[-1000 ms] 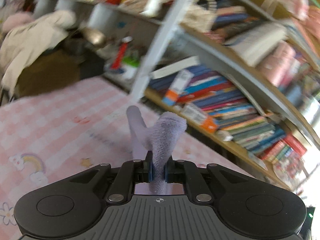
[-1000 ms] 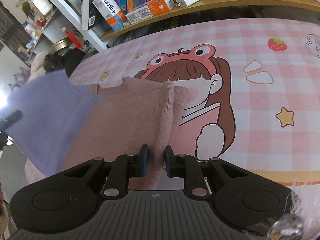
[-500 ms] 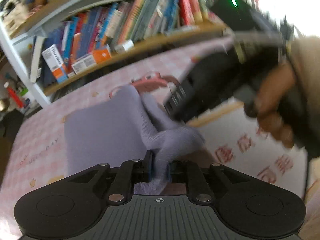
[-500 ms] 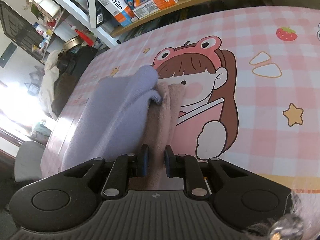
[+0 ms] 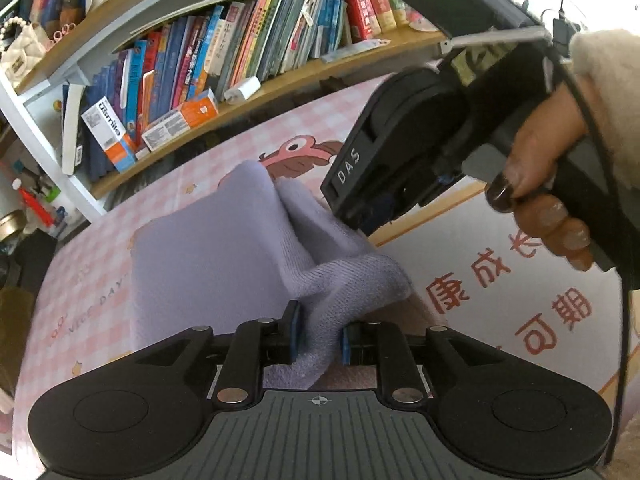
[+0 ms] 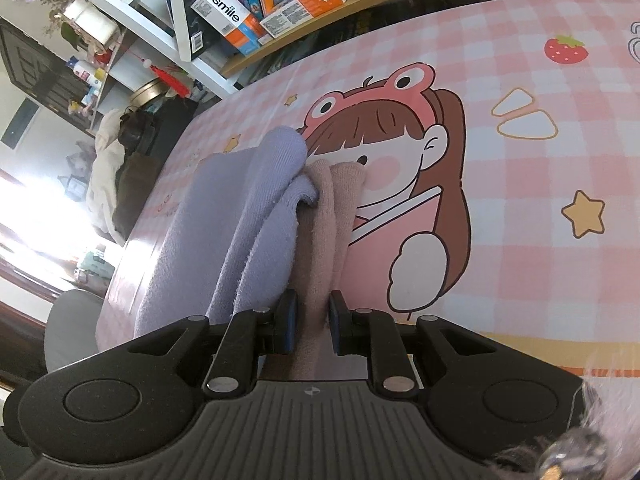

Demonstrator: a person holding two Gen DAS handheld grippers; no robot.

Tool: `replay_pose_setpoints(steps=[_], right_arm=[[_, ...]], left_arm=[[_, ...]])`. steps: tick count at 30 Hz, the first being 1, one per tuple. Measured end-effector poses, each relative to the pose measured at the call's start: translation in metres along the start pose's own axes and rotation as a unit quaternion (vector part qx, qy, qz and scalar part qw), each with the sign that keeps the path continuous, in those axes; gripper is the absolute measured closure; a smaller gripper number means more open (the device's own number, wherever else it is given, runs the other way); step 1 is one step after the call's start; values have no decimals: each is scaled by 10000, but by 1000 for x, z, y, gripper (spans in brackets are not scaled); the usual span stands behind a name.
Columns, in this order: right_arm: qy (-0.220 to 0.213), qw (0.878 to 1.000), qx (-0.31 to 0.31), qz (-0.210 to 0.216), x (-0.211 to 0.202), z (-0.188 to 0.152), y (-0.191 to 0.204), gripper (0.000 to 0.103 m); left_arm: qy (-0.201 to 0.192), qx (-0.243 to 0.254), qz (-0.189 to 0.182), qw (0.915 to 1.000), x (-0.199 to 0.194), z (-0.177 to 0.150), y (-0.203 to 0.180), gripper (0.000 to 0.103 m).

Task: Fold clothes
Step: 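Carry the lavender half over the mauve half toward the right gripper with the left gripper, then lower the lavender half onto the mauve half and open the left gripper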

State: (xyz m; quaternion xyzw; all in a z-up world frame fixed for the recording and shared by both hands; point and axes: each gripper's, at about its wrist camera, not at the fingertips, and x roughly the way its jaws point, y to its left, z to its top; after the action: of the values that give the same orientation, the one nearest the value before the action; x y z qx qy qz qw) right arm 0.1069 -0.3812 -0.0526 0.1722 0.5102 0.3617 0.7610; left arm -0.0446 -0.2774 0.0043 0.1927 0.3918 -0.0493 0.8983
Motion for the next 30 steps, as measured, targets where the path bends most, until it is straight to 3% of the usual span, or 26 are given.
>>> replay_pose_setpoints(steps=[3,5,9,13,16,23,25,28,30], right_arm=[[-18,10000,55,-15,1,-2,-1,87],[-30,10000,79,-20,2,-3,0,87],[-26,10000,57,-49,2,-3,0,86],[-50,9999,48,-113,1,-4,1,86],[-70,9999,46,-146,0,-5,2,85],[-120,9994,16,-328,-7,-8,5,75],[-131,9991,9,-395,-12,-11,5,70],[-222,9986,52,-469,-22,-15,4,70],[-391,9979,75,-507,-32,-15,6,69]], left_arm=[[-379,-118,-142,9991,-21,3,4,84],[-361,-165,-234,9989,-22,-1,4,84],[47,-77,-468,9989,-2,-13,0,82],[50,-25,-520,9986,0,-15,-1,82],[-12,-154,-791,9967,-9,-15,5,72],[-690,-811,-1404,9844,-57,-20,40,69],[-982,-1065,-1389,9797,-70,-23,56,69],[-1162,-1498,-1057,9762,-77,-30,82,70],[-1046,-1686,-733,9774,-68,-34,99,70]])
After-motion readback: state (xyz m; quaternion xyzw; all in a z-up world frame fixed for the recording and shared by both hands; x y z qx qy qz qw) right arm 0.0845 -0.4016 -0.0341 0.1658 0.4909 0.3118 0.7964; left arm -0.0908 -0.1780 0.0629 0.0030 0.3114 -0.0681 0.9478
